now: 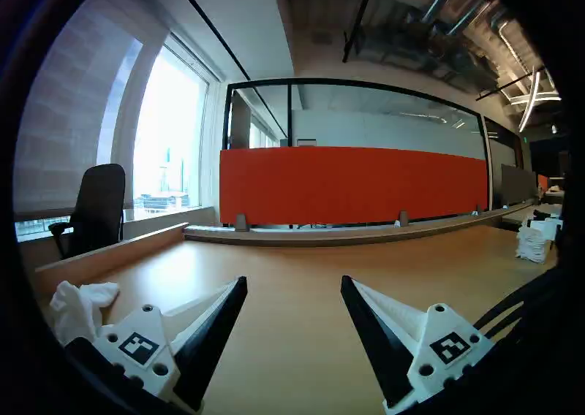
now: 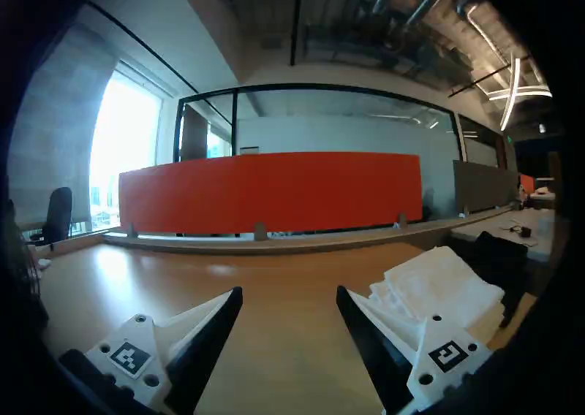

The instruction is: Fold towel

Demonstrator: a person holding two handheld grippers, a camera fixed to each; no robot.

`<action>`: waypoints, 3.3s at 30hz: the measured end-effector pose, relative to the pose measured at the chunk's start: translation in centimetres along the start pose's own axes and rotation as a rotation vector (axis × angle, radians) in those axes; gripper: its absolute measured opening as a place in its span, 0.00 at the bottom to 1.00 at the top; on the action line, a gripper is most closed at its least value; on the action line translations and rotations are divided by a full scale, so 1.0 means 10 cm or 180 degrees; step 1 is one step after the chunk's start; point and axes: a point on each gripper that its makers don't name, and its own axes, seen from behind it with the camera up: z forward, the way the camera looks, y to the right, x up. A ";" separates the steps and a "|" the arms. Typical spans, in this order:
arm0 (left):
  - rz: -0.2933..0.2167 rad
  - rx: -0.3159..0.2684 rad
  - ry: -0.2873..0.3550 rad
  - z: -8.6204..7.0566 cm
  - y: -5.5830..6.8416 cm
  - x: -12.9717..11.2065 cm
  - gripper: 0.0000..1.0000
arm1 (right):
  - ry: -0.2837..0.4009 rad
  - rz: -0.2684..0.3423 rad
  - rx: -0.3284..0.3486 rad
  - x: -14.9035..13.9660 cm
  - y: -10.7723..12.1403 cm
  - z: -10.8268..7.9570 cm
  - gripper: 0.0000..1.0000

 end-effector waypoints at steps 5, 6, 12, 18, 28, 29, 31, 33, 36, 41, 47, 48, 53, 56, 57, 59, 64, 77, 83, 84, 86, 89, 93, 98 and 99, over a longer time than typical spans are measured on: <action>0.0000 0.0000 0.0000 0.00 0.00 0.00 0.95 | 0.0053 -0.0070 -0.0005 0.02 -0.04 -0.03 0.99; 0.0000 0.0000 0.0000 0.00 0.00 0.00 0.95 | 0.0052 -0.0084 0.0002 0.02 -0.05 -0.04 1.00; 0.0000 0.0000 0.0000 0.00 0.00 0.00 0.95 | 0.0050 -0.0118 0.0044 0.00 -0.12 -0.06 0.99; 0.0000 0.0000 0.0000 0.00 0.00 0.00 0.95 | 0.0049 -0.0117 0.0052 0.00 -0.13 -0.05 0.99; -0.0001 0.0000 0.0000 -0.01 0.00 0.00 0.95 | 0.0052 -0.0118 0.0046 0.01 -0.13 -0.04 1.00; -0.0001 0.0001 0.0001 -0.01 0.00 0.00 0.95 | 0.0053 -0.0119 0.0044 0.01 -0.13 -0.04 0.99; 0.0000 0.0000 0.0000 -0.01 0.00 0.00 0.95 | 0.0053 -0.0119 0.0040 0.01 -0.12 -0.04 0.99; 0.0000 0.0000 0.0000 -0.01 0.00 0.00 0.95 | 0.0053 -0.0119 0.0036 0.01 -0.12 -0.04 0.99; 0.0000 0.0000 0.0000 0.00 0.00 0.00 0.95 | 0.0053 -0.0119 0.0031 0.01 -0.12 -0.04 1.00; 0.0000 0.0000 0.0001 0.00 0.00 0.00 0.95 | 0.0053 -0.0120 0.0031 0.00 -0.11 -0.04 0.99; -0.0001 0.0000 0.0000 -0.01 0.00 0.00 0.95 | 0.0052 -0.0118 0.0037 0.00 -0.12 -0.04 0.99; -0.0001 0.0000 0.0000 -0.01 0.00 0.00 0.95 | 0.0052 -0.0118 0.0036 0.00 -0.12 -0.04 0.99; 0.0000 0.0000 0.0000 0.00 0.00 0.00 0.95 | 0.0052 -0.0117 0.0036 0.00 -0.12 -0.04 0.99; 0.0000 0.0000 0.0000 -0.01 0.00 0.01 0.95 | 0.0052 -0.0117 0.0036 0.00 -0.11 -0.04 1.00; 0.0000 0.0000 -0.0001 -0.01 0.00 0.01 0.95 | 0.0052 -0.0117 0.0036 0.00 -0.11 -0.04 0.99; 0.0000 0.0000 -0.0001 -0.01 0.00 0.01 0.95 | 0.0052 -0.0117 0.0036 0.00 -0.12 -0.04 0.99; 0.0000 0.0000 -0.0001 -0.01 -0.01 0.02 0.95 | 0.0052 -0.0117 0.0036 0.00 -0.12 -0.04 0.99; 0.0001 0.0000 -0.0004 -0.02 -0.01 0.04 0.95 | 0.0052 -0.0117 0.0036 -0.01 -0.12 -0.04 0.99; 0.0000 0.0000 -0.0005 -0.03 -0.01 0.05 0.95 | 0.0052 -0.0117 0.0036 -0.01 -0.12 -0.04 0.99; -0.0001 0.0000 -0.0005 -0.03 -0.01 0.05 0.95 | 0.0052 -0.0117 0.0036 -0.01 -0.12 -0.04 0.99; -0.0002 0.0000 -0.0006 -0.02 -0.01 0.05 0.95 | 0.0052 -0.0116 0.0035 -0.01 -0.12 -0.04 0.99; -0.0006 -0.0001 -0.0005 -0.02 -0.01 0.05 0.95 | 0.0052 -0.0117 0.0035 -0.01 -0.12 -0.04 0.99; -0.0008 -0.0001 -0.0005 -0.02 -0.01 0.05 0.95 | 0.0052 -0.0117 0.0036 -0.01 -0.12 -0.04 1.00; -0.0012 0.0000 -0.0005 -0.02 -0.01 0.04 0.95 | 0.0052 -0.0117 0.0036 0.00 -0.12 -0.04 0.99; -0.0011 0.0000 -0.0005 -0.02 -0.01 0.04 0.95 | 0.0052 -0.0117 0.0036 0.00 -0.12 -0.04 0.99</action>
